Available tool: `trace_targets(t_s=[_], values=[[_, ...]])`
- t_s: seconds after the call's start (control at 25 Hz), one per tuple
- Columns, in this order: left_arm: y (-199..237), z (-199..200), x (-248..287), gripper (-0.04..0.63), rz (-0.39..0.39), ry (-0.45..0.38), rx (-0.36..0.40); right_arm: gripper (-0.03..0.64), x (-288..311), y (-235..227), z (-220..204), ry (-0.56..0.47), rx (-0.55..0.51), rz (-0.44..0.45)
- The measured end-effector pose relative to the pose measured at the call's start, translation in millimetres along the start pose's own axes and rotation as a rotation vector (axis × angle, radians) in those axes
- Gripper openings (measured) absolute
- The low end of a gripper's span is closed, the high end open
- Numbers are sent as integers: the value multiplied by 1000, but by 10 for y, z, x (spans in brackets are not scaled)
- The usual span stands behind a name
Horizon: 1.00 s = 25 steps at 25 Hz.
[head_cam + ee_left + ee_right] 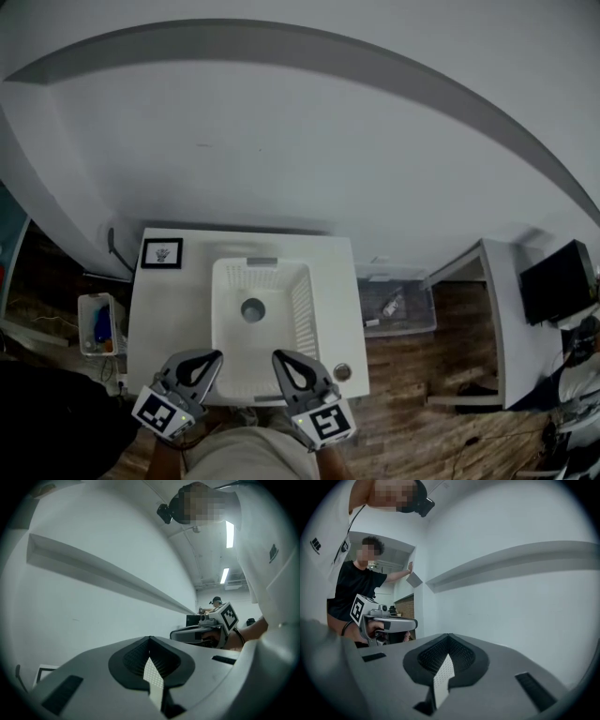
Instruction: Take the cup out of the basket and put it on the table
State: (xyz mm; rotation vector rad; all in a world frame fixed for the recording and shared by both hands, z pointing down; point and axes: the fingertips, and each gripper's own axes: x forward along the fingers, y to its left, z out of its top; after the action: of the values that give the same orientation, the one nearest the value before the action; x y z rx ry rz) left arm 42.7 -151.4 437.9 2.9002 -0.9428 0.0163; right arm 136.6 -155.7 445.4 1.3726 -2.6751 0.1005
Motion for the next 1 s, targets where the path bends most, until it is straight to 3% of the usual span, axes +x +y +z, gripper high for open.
trace_targets(t_s=[0.44,1.0], values=[[214,-66,292,1,22,17,-19,9,283,-266,-90,35,-3,35],[451,-230,489,0,35,70,-18,9,695,-457,-408,192,-44,71]])
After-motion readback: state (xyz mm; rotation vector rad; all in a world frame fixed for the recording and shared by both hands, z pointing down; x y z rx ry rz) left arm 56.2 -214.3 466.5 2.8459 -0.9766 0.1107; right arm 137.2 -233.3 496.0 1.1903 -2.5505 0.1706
